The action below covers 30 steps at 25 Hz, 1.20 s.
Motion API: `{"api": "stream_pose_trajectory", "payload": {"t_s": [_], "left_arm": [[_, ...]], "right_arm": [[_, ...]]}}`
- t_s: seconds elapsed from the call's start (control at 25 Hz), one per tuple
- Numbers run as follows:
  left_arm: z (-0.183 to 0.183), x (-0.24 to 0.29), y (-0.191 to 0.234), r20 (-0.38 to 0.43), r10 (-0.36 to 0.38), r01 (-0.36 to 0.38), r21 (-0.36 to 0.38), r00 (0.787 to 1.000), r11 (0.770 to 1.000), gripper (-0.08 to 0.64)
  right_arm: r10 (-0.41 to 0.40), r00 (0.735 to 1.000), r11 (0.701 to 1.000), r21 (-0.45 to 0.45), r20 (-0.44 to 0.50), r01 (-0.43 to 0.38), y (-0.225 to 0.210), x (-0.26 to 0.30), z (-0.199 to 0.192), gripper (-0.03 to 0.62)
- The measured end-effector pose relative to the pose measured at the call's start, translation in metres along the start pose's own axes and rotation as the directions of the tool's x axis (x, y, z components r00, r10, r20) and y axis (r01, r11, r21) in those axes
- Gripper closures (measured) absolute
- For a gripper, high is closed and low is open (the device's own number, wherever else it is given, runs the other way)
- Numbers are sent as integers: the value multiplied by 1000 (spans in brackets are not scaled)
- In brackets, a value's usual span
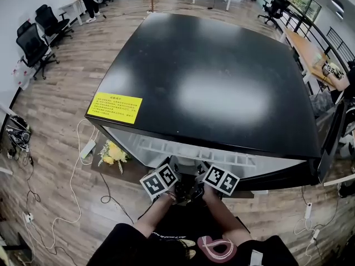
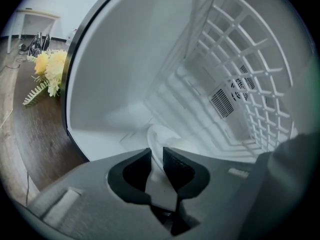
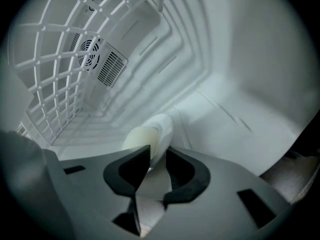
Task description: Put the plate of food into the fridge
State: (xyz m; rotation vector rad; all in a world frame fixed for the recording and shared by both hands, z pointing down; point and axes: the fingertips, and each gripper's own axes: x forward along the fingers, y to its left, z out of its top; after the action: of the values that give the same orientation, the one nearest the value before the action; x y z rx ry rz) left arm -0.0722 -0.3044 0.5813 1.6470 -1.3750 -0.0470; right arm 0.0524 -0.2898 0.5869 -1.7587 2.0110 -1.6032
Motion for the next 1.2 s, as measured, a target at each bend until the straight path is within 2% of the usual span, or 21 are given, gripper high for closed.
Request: {"api": "stream_pose_trajectory", "payload": {"t_s": [0.12,0.36,0.56,0.88,0.96,1.2], "left_arm": [[-3,2,-2,1,12,-12,4,1000,1000,486],[0,7,-7,1,18,-18,31,1000,999,488],[1,9,-5,11,36,-36,28,999,999,494],[0,11,-3,-4,48,-48,12,999,999,497],[1,10,-3,-9,45,-45,11,999,999,497],[1,11,-6,-3,64,-64,57,998,996,480]], "right_arm": [[-13,1000,1000,10,-8,13,-4,-4,-2,489],[21,1000,999,36,-21,-20,-4,-9,-4,468],[67,997,994,92,-35,-64,-1,-14,-9,443],[81,995,990,119,-50,-75,-1,-24,-16,443],[79,996,989,127,-40,-73,-2,-28,-17,427],[104,994,984,147,-26,-99,-2,-35,-22,426]]}}
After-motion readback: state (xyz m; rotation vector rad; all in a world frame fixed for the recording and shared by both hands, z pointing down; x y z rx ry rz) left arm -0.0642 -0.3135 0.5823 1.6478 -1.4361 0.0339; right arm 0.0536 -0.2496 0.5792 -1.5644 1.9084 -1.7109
